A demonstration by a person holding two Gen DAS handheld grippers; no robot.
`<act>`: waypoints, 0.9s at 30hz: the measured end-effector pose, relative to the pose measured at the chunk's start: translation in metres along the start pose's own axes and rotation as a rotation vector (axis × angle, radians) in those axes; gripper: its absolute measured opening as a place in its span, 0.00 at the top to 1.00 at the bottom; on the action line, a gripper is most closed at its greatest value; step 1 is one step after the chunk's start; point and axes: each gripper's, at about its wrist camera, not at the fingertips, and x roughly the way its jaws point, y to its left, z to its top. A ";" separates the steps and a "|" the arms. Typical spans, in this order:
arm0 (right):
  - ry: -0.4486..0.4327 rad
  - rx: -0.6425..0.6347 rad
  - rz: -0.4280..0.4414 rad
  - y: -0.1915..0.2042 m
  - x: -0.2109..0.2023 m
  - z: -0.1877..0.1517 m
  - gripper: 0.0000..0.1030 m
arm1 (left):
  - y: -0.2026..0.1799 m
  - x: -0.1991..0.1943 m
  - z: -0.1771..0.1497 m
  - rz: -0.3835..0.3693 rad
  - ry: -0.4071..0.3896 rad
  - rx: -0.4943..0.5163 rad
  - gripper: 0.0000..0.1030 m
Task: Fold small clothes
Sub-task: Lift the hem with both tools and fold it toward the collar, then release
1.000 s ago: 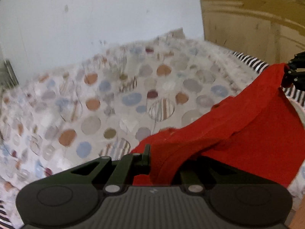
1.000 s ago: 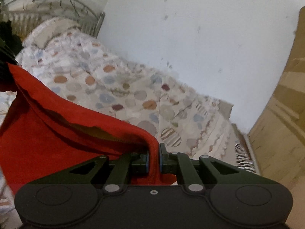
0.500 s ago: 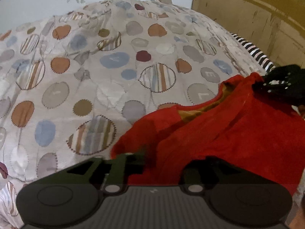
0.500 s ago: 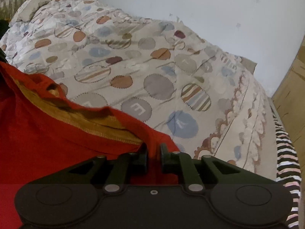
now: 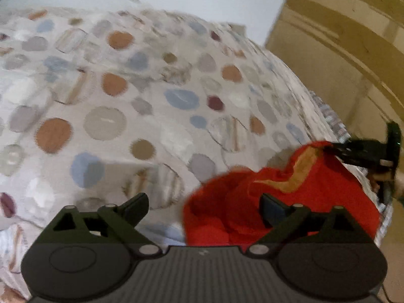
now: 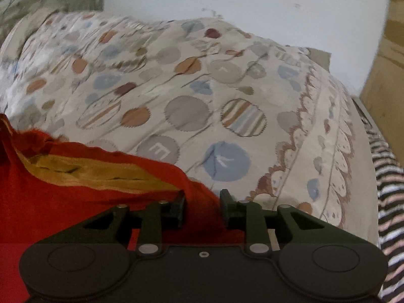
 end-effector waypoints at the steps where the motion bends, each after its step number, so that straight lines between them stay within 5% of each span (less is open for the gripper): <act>1: -0.001 0.026 -0.008 -0.006 -0.001 0.000 0.69 | 0.000 -0.003 -0.003 0.023 -0.021 -0.005 0.04; 2: -0.001 0.062 -0.009 -0.014 -0.004 0.001 0.64 | -0.002 -0.006 -0.006 0.033 -0.036 -0.001 0.03; 4: -0.005 0.145 0.032 -0.031 -0.010 0.002 0.40 | -0.009 -0.011 -0.015 0.034 -0.058 0.038 0.02; 10: -0.077 0.133 0.114 -0.041 -0.041 -0.010 0.10 | -0.025 -0.019 -0.056 -0.027 -0.148 0.082 0.01; 13: -0.061 -0.007 0.107 -0.019 -0.040 -0.024 0.09 | -0.028 -0.015 -0.075 -0.085 -0.147 0.091 0.01; 17: -0.062 -0.209 0.011 0.014 -0.020 -0.035 0.13 | -0.049 0.014 -0.087 -0.023 -0.061 0.161 0.01; 22: -0.134 -0.023 -0.060 0.005 0.005 -0.018 0.13 | -0.057 0.038 -0.079 0.158 -0.106 0.154 0.01; 24: -0.154 0.058 -0.130 -0.005 0.009 -0.013 0.13 | -0.044 0.042 -0.072 0.289 -0.121 0.055 0.00; 27: -0.152 0.112 -0.260 -0.021 0.007 -0.012 0.11 | -0.011 0.035 -0.069 0.314 -0.138 -0.131 0.00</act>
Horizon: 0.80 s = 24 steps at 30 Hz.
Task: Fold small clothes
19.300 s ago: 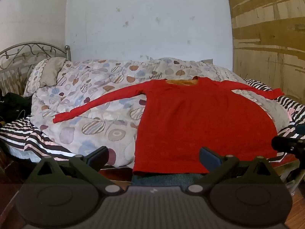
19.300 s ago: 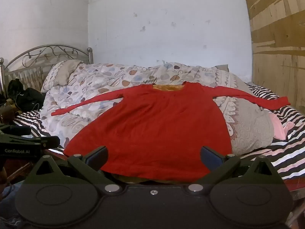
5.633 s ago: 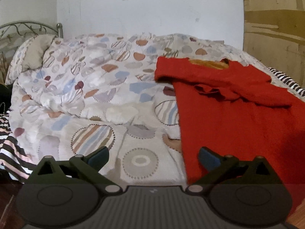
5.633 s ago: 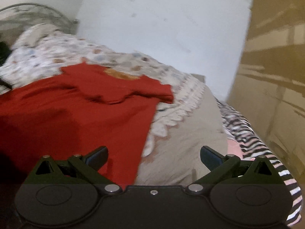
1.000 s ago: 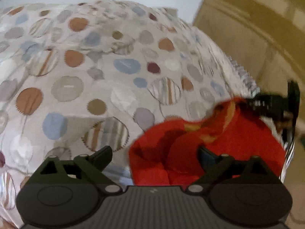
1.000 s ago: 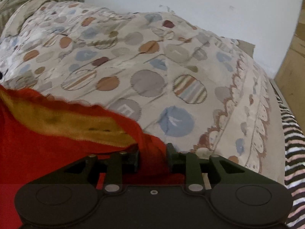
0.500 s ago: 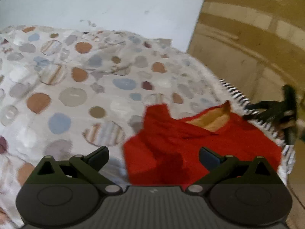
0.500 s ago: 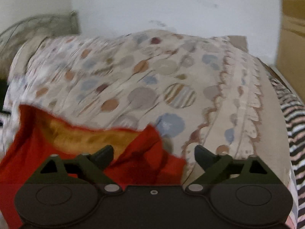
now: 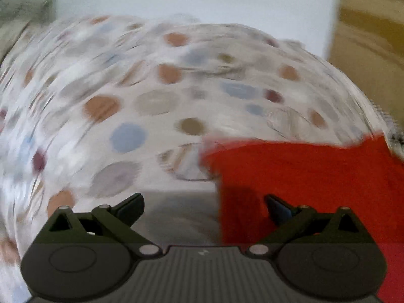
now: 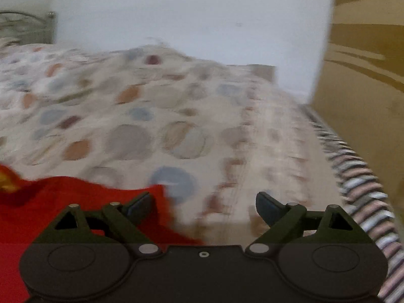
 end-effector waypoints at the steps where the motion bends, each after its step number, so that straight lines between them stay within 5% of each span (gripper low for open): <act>1: 0.011 0.006 -0.019 -0.006 -0.003 -0.002 0.11 | 0.008 0.000 0.001 -0.021 0.014 -0.049 0.00; 4: 0.035 0.030 -0.009 -0.025 -0.023 -0.015 0.10 | 0.022 -0.007 -0.006 -0.068 0.035 -0.138 0.01; 13: -0.057 0.147 0.212 -0.030 -0.131 -0.071 0.01 | -0.012 -0.073 -0.049 -0.157 -0.030 -0.125 0.01; 20: -0.054 0.044 0.087 0.004 -0.152 -0.112 0.12 | -0.044 -0.102 -0.095 -0.063 -0.012 -0.037 0.00; 24: -0.074 0.072 0.099 0.002 -0.163 -0.124 0.21 | -0.045 -0.102 -0.111 -0.025 0.033 -0.051 0.01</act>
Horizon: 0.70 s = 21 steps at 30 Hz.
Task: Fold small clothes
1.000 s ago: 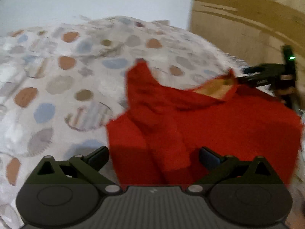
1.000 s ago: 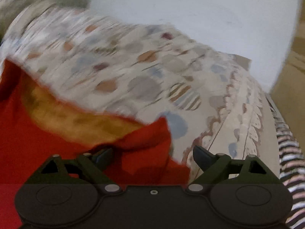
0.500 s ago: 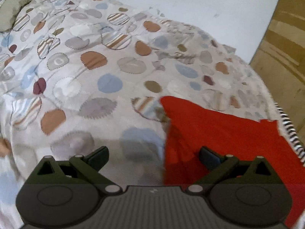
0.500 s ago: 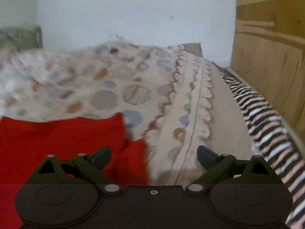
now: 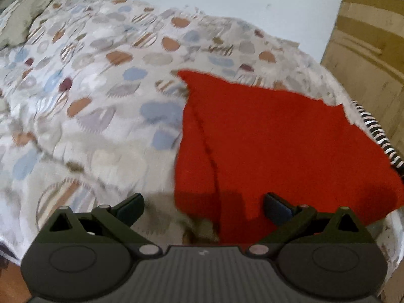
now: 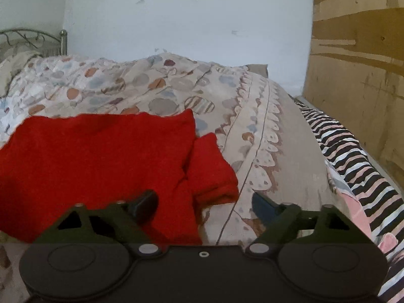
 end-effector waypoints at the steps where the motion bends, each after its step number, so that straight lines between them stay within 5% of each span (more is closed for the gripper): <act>1: -0.017 0.006 0.016 -0.002 -0.003 0.001 0.21 | 0.001 0.000 -0.002 0.007 0.004 -0.008 0.01; 6: -0.034 0.046 0.139 -0.009 0.006 0.025 0.26 | 0.001 -0.005 -0.006 0.034 0.007 -0.054 0.01; 8: -0.003 0.067 0.178 -0.010 0.018 0.032 0.37 | 0.000 -0.008 -0.007 0.041 0.007 -0.058 0.01; 10: 0.033 0.077 0.179 -0.008 0.030 0.035 0.63 | -0.002 -0.010 -0.007 0.049 0.008 -0.057 0.01; 13: 0.088 0.119 0.181 -0.010 0.042 0.033 0.86 | -0.006 -0.014 -0.007 0.050 0.006 -0.048 0.01; 21: 0.050 0.039 0.127 -0.009 0.012 0.019 0.95 | -0.007 -0.024 -0.011 0.039 -0.003 -0.016 0.00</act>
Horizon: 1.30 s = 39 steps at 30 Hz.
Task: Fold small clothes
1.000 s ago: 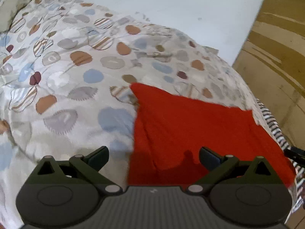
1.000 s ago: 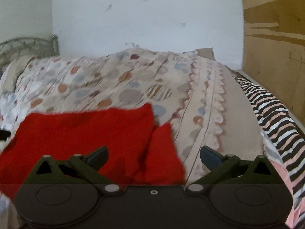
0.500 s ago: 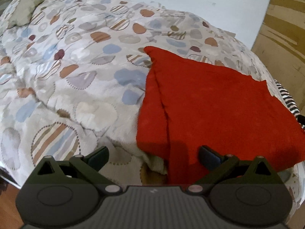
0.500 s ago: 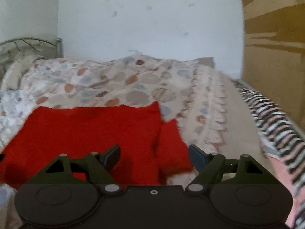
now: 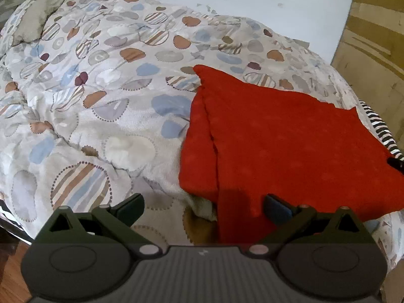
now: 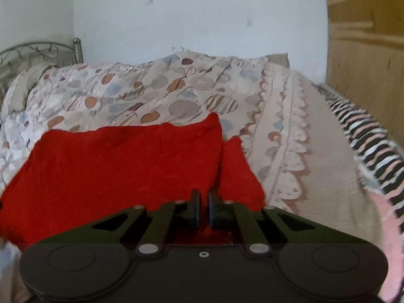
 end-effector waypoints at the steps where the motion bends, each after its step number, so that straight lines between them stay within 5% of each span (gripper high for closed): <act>1: -0.001 -0.010 -0.006 -0.001 -0.004 -0.003 0.95 | 0.001 -0.001 -0.002 -0.006 -0.001 -0.002 0.00; 8: -0.004 -0.004 0.004 -0.002 -0.007 -0.011 0.92 | 0.013 0.001 -0.015 -0.042 0.023 -0.076 0.01; 12: -0.034 -0.027 -0.015 0.003 -0.014 -0.004 0.78 | 0.015 -0.002 -0.016 -0.043 0.018 -0.090 0.00; 14: -0.064 -0.053 -0.027 0.008 -0.021 -0.004 0.66 | 0.015 -0.003 -0.017 -0.048 0.020 -0.096 0.00; 16: -0.098 -0.064 -0.038 0.013 -0.028 -0.003 0.38 | 0.015 -0.003 -0.016 -0.050 0.021 -0.099 0.00; 18: -0.130 -0.084 -0.041 0.020 -0.034 -0.003 0.23 | 0.013 -0.004 -0.016 -0.046 0.022 -0.097 0.00; 22: -0.190 -0.167 -0.035 0.045 -0.042 -0.003 0.03 | 0.012 -0.005 -0.016 -0.039 0.020 -0.093 0.00; 28: -0.246 -0.316 -0.065 0.088 -0.037 -0.008 0.01 | 0.012 -0.005 -0.016 -0.039 0.020 -0.096 0.00; 39: -0.284 -0.344 -0.095 0.132 -0.013 -0.035 0.01 | 0.011 -0.001 -0.016 -0.034 0.027 -0.096 0.00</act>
